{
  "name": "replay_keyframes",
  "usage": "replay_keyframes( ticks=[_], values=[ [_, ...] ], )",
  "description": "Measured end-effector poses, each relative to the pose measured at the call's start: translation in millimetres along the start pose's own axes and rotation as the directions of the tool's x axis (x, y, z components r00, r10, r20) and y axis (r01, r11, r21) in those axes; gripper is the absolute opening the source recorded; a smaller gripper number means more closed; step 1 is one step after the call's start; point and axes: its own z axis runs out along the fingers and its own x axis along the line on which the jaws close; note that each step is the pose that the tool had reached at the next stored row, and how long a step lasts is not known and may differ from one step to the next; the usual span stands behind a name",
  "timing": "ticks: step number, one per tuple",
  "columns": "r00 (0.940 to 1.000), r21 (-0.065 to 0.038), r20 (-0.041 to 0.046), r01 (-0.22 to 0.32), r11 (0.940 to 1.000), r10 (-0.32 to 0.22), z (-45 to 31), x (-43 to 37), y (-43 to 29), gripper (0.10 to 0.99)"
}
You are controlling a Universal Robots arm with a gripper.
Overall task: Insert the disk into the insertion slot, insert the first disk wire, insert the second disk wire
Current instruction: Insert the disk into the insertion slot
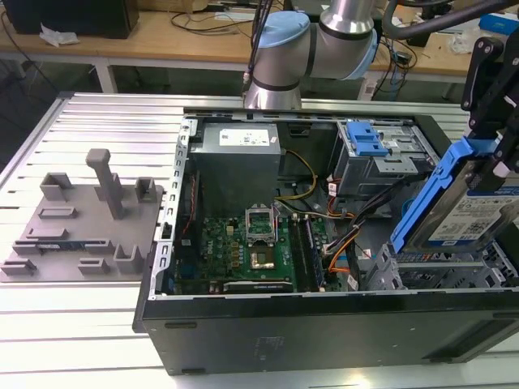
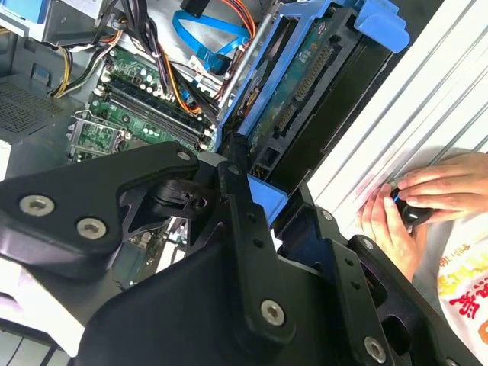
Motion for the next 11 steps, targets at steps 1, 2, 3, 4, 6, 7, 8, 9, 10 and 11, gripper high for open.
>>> replay_keyframes(
  ticks=[1,2,3,4,6,7,8,9,10,11],
  values=[
    [1.0,0.0,0.0001,0.0,1.0,0.0,0.4,0.0,0.0,0.369],
    [1.0,0.0,0.0001,0.0,1.0,0.0,0.8,0.2,0.0,0.369],
    [1.0,0.0,0.0001,0.0,1.0,0.0,1.4,0.3,0.0,0.369],
    [1.0,0.0,0.0001,0.0,1.0,0.0,1.8,0.5,0.0,0.369],
    [1.0,0.0,-0.0001,0.0,1.0,0.0,2.5,1.2,0.0,0.369],
    [1.0,0.0,0.0001,0.0,1.0,0.0,3.0,1.4,0.0,0.369],
    [1.0,0.0,0.0001,0.0,1.0,0.0,3.6,1.7,0.1,0.369],
    [1.0,0.0,0.0002,0.0,1.0,0.0,4.2,1.8,0.1,0.369],
    [1.0,0.0,-0.0001,0.0,1.0,0.0,5.3,1.9,0.1,0.369],
    [1.0,0.0,0.0001,0.0,1.0,0.0,6.2,1.9,0.1,0.369]
  ],
)
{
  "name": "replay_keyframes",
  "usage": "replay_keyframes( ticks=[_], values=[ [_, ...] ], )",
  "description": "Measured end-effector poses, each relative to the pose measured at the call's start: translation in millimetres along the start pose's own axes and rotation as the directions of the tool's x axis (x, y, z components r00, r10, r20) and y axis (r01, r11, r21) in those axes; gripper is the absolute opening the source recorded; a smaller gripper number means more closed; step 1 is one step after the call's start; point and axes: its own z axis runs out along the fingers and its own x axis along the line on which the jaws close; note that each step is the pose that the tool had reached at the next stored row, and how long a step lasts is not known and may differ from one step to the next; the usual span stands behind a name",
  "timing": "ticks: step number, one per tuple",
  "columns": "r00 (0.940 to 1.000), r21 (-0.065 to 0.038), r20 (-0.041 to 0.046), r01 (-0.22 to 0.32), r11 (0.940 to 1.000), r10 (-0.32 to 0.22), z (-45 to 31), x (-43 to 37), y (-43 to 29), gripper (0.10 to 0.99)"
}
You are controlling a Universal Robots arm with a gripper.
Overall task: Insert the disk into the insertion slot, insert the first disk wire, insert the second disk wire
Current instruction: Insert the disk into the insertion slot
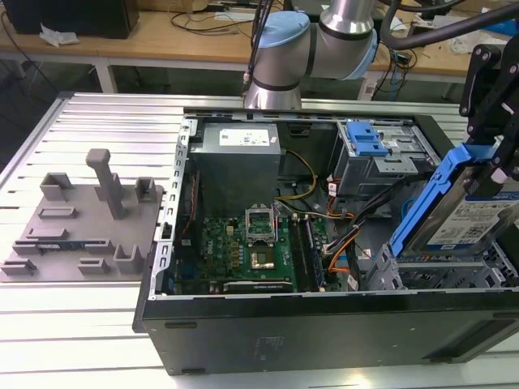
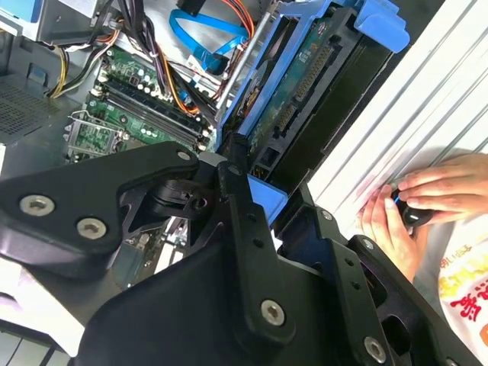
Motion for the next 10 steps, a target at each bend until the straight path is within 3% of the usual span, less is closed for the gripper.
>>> replay_keyframes(
  ticks=[10],
  values=[
    [1.0,0.0,-0.0001,0.0,1.0,0.0,13.9,0.2,-0.3,0.369]
  ],
)
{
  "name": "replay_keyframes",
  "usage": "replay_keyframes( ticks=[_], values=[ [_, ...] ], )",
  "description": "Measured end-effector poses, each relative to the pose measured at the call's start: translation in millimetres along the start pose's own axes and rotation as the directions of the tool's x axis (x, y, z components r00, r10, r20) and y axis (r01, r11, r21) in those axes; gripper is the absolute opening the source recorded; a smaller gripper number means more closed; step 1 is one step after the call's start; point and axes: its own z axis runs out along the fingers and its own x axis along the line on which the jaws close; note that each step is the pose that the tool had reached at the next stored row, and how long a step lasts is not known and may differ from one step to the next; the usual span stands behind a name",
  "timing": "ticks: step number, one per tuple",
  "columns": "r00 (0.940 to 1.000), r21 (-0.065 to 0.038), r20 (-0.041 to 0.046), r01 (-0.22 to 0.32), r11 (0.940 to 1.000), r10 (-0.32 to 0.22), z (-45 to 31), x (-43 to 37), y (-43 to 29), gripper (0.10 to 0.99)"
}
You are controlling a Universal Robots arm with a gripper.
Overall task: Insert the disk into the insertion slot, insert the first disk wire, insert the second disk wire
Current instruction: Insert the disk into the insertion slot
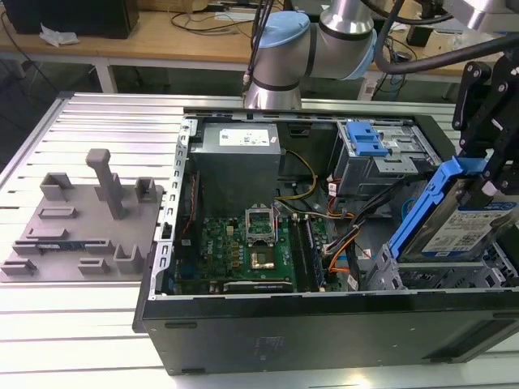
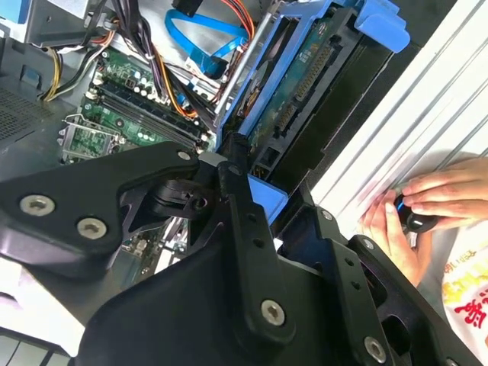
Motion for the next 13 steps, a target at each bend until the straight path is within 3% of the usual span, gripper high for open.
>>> replay_keyframes(
  ticks=[5,13],
  values=[
    [1.0,0.0,0.0001,0.0,1.0,0.0,6.5,0.3,0.1,0.369],
    [1.0,0.0,0.0003,0.0,1.0,0.0,24.4,4.1,0.4,0.369]
  ],
)
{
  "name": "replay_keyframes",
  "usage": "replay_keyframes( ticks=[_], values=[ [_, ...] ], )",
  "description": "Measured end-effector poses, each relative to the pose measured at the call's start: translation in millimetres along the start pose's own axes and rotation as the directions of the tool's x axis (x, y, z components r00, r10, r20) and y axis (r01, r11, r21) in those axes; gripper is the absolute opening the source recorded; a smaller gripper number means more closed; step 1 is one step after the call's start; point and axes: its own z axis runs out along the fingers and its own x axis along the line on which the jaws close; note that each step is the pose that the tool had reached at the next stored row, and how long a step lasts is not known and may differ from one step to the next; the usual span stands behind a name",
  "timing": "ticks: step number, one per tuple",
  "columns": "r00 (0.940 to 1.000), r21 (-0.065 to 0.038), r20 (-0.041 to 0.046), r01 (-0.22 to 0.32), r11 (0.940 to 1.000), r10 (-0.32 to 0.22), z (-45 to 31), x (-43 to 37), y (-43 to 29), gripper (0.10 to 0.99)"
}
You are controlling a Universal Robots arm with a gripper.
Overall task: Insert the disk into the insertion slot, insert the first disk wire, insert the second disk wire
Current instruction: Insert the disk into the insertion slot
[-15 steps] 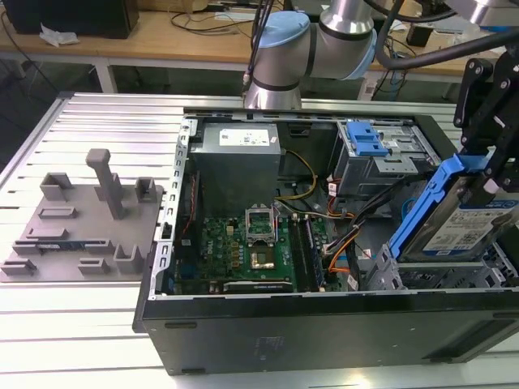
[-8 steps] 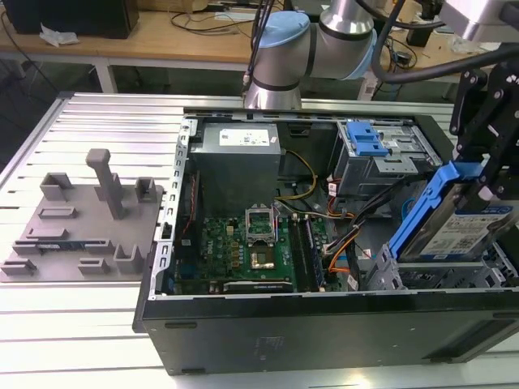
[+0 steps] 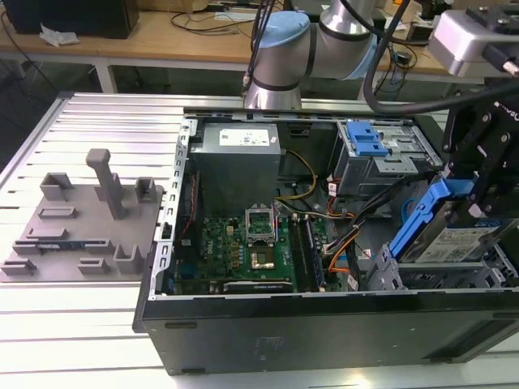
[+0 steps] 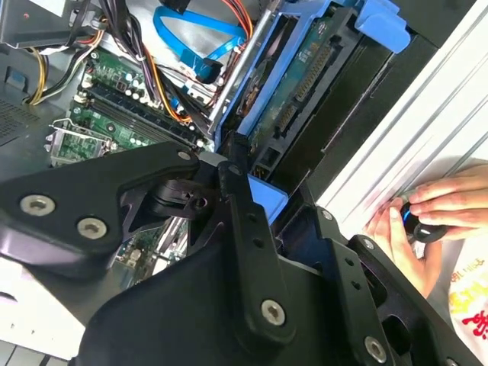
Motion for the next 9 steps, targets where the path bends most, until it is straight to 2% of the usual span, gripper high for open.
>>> replay_keyframes(
  ticks=[3,5,9],
  values=[
    [1.0,0.0,-0.0002,0.0,1.0,0.0,4.2,1.2,0.1,0.38],
    [1.0,0.0,-0.0001,0.0,1.0,0.0,4.4,1.3,0.1,0.506],
    [1.0,0.0,0.0,0.0,1.0,0.0,4.5,1.3,0.1,0.506]
  ],
)
